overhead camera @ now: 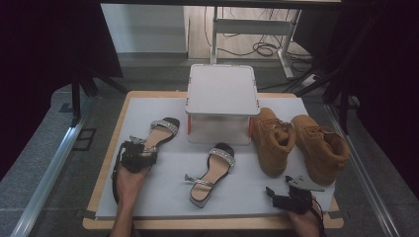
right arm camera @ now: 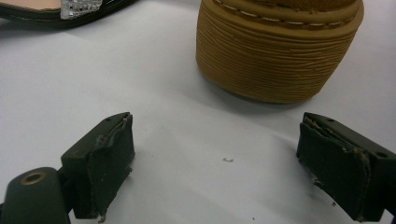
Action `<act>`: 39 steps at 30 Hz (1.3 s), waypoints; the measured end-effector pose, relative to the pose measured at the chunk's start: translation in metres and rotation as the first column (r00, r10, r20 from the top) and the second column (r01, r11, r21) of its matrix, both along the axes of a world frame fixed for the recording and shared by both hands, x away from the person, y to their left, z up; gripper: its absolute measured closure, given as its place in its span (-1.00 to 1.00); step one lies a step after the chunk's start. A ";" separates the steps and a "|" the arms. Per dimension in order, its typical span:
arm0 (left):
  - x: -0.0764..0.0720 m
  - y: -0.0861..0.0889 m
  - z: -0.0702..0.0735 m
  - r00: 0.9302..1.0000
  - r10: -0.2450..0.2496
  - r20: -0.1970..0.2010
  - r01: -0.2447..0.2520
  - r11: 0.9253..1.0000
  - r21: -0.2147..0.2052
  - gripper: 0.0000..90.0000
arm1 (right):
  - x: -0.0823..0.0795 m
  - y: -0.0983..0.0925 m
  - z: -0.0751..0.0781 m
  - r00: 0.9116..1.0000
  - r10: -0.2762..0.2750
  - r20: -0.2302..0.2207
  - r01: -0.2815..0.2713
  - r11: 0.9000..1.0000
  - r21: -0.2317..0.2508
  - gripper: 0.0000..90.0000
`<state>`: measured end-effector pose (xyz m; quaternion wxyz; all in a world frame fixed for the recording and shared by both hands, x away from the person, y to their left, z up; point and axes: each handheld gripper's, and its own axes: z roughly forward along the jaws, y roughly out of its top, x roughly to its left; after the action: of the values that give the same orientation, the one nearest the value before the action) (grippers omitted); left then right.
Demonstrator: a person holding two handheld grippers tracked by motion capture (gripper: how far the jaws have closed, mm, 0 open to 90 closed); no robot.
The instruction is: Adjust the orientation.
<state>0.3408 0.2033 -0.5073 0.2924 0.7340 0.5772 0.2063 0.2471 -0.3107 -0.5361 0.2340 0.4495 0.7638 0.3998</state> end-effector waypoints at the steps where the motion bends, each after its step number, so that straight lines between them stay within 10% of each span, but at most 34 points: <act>1: -0.001 0.001 -0.001 1.000 0.000 0.007 0.000 1.000 -0.010 -0.15 | 0.000 0.000 0.000 1.000 -0.001 -0.001 0.001 1.000 0.002 -0.76; 39: -0.046 0.000 0.020 0.987 -0.087 0.134 0.097 0.993 -0.064 -0.14 | 0.000 0.000 0.000 1.000 -0.001 -0.001 0.001 1.000 0.002 -0.76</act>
<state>0.2948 0.2033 -0.4877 0.3645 0.7340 0.5291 0.2200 0.2470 -0.3106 -0.5361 0.2333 0.4503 0.7633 0.4001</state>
